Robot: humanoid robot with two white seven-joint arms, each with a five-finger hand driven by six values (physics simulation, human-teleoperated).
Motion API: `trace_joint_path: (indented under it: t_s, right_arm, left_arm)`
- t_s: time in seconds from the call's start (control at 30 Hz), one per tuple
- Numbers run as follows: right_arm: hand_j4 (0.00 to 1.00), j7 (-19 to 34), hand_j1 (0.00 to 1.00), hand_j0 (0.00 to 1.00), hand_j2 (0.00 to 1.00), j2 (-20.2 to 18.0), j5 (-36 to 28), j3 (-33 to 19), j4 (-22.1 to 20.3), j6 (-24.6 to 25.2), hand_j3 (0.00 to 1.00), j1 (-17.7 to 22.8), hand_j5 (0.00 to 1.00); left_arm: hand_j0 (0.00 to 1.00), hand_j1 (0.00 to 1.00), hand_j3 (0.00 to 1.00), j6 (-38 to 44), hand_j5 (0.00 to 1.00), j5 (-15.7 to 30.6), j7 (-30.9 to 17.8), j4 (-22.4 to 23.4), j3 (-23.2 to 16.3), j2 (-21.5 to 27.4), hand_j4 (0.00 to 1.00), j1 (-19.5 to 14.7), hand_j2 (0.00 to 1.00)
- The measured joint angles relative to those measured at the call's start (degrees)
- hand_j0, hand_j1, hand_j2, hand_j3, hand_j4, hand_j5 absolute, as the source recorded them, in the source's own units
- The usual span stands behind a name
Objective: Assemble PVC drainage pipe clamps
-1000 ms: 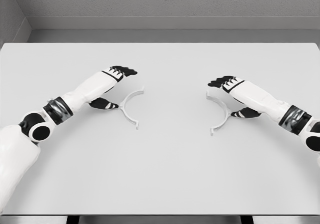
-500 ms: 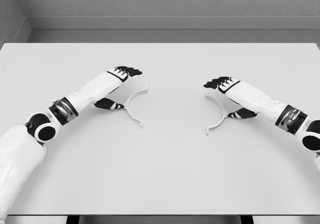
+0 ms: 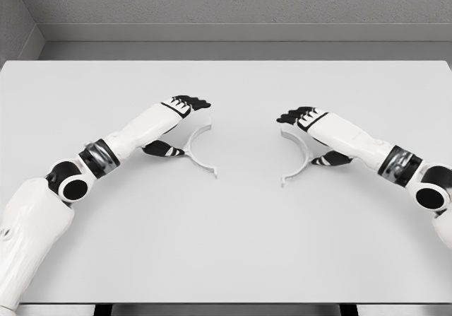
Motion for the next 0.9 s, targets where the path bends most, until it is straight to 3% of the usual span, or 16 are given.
trace_joint_path:
  t_s: [0.57, 0.9]
  right_arm:
    - [1.00, 0.15, 1.00, 1.00, 1.00, 1.82, 0.00, 2.79, 0.20, 0.00, 1.00, -2.46, 1.00]
    - [1.00, 0.08, 1.00, 1.00, 1.00, 2.49, 0.00, 4.06, 1.23, 0.59, 1.00, -3.78, 1.00]
  left_arm:
    - [1.00, 1.00, 1.00, 0.00, 1.00, 0.36, 0.00, 0.44, 0.49, 0.71, 1.00, -1.05, 1.00]
    - [1.00, 1.00, 1.00, 0.00, 1.00, 0.26, 0.00, 3.15, 0.06, 0.27, 1.00, -2.29, 1.00]
